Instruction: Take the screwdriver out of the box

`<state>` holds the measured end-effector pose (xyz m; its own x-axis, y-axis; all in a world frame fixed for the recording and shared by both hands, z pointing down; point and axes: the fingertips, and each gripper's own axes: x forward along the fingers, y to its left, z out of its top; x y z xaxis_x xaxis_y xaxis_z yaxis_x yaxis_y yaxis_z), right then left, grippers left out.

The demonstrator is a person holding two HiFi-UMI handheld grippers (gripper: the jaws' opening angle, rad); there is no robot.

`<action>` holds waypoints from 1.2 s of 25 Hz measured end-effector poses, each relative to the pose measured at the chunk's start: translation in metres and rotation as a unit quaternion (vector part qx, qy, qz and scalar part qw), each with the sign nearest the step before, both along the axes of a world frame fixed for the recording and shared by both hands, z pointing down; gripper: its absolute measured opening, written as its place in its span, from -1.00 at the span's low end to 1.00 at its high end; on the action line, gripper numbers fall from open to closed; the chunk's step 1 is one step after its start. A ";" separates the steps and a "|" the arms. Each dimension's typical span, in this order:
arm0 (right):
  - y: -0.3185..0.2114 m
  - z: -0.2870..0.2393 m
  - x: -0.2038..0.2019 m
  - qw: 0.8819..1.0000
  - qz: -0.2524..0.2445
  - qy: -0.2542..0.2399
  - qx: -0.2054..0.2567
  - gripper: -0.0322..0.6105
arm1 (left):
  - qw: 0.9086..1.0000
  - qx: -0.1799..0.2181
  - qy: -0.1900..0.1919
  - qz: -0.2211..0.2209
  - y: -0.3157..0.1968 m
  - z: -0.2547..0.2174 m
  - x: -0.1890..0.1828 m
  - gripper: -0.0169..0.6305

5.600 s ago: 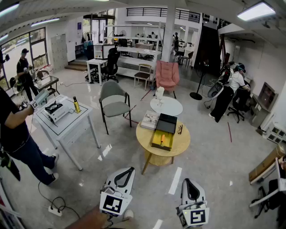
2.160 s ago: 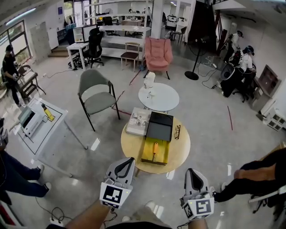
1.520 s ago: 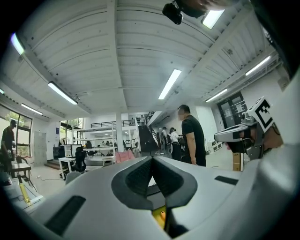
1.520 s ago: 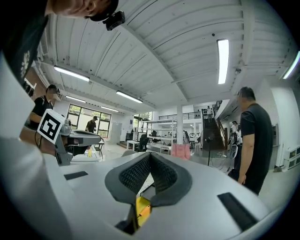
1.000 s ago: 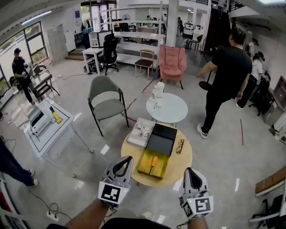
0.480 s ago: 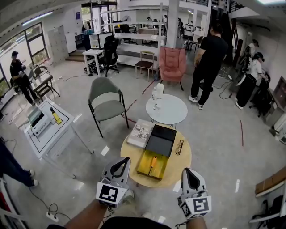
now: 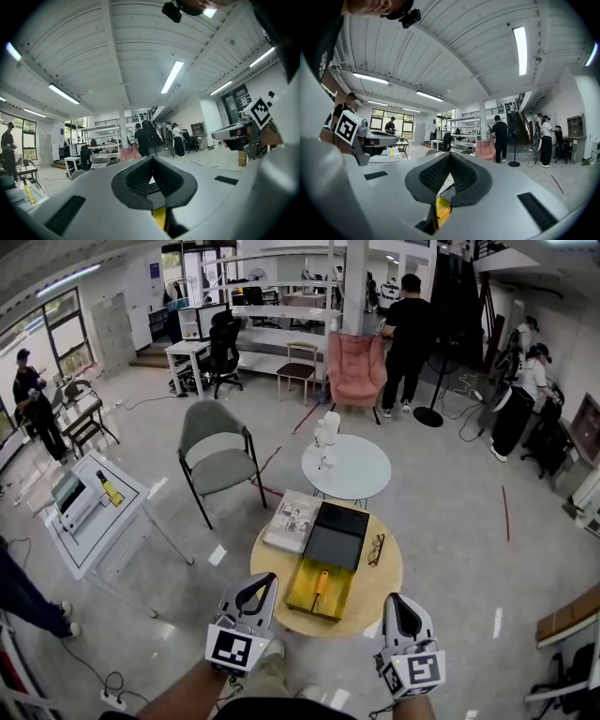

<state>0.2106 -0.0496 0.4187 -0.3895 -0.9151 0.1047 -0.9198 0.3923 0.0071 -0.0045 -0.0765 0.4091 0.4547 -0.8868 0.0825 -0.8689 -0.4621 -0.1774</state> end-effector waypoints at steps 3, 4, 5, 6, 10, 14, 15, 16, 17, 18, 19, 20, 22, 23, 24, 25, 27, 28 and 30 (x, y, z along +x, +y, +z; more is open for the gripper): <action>-0.012 0.002 -0.004 1.000 0.002 0.000 -0.002 -0.85 | 1.000 -0.003 -0.001 0.003 -0.015 0.001 -0.002 -0.91; -0.017 0.002 -0.004 1.000 0.004 -0.001 -0.003 -0.86 | 1.000 -0.003 -0.001 0.005 -0.021 0.001 -0.002 -0.91; -0.021 0.003 -0.004 1.000 0.006 -0.001 -0.004 -0.86 | 1.000 -0.003 -0.002 0.008 -0.026 0.000 -0.001 -0.91; -0.026 0.003 -0.003 1.000 0.009 -0.001 -0.005 -0.86 | 1.000 -0.003 -0.001 0.012 -0.032 0.000 0.000 -0.91; -0.044 0.003 -0.003 1.000 0.021 0.001 -0.005 -0.86 | 1.000 -0.004 -0.003 0.026 -0.055 0.001 0.002 -0.91; -0.062 0.009 -0.002 0.999 0.033 0.000 -0.012 -0.86 | 0.999 -0.007 -0.003 0.040 -0.079 0.004 0.006 -0.91; -0.067 0.011 -0.002 0.999 0.036 0.000 -0.014 -0.86 | 0.999 -0.007 -0.003 0.043 -0.085 0.005 0.007 -0.91; -0.071 0.013 -0.003 0.999 0.038 -0.001 -0.016 -0.86 | 0.999 -0.008 -0.003 0.046 -0.091 0.006 0.007 -0.91; -0.076 0.014 -0.003 0.999 0.040 -0.002 -0.017 -0.86 | 0.999 -0.008 -0.003 0.049 -0.097 0.007 0.007 -0.91; -0.081 0.016 -0.004 0.999 0.042 -0.003 -0.018 -0.86 | 0.999 -0.009 -0.003 0.052 -0.103 0.008 0.007 -0.91; -0.086 0.017 -0.005 0.999 0.043 -0.003 -0.019 -0.86 | 0.999 -0.009 -0.004 0.053 -0.109 0.009 0.007 -0.91; -0.091 0.019 -0.006 0.999 0.044 -0.003 -0.021 -0.86 | 0.998 -0.010 -0.003 0.055 -0.115 0.010 0.006 -0.91; -0.099 0.024 -0.009 0.999 0.047 -0.002 -0.026 -0.86 | 0.998 -0.012 -0.003 0.058 -0.125 0.013 0.003 -0.91; -0.104 0.027 -0.011 0.998 0.049 -0.001 -0.029 -0.86 | 0.998 -0.013 -0.003 0.060 -0.130 0.015 0.002 -0.91; -0.108 0.030 -0.012 0.998 0.050 0.000 -0.033 -0.86 | 0.998 -0.015 -0.004 0.062 -0.135 0.017 0.001 -0.91; -0.113 0.033 -0.013 0.998 0.051 0.000 -0.037 -0.86 | 0.998 -0.017 -0.006 0.063 -0.139 0.019 0.000 -0.91; -0.122 0.039 -0.015 0.997 0.056 0.000 -0.045 -0.86 | 0.998 -0.021 -0.008 0.065 -0.148 0.024 -0.003 -0.91; -0.127 0.044 -0.016 0.997 0.058 0.000 -0.050 -0.86 | 0.997 -0.024 -0.009 0.066 -0.152 0.027 -0.005 -0.91; -0.135 0.056 -0.020 0.996 0.057 0.002 -0.061 -0.86 | 0.997 -0.028 -0.011 0.069 -0.161 0.033 -0.009 -0.91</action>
<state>0.1904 -0.1843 0.4744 -0.2829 -0.9336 0.2199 -0.9586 0.2833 -0.0303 -0.0136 -0.2370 0.4418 0.5690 -0.8101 0.1413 -0.7930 -0.5860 -0.1667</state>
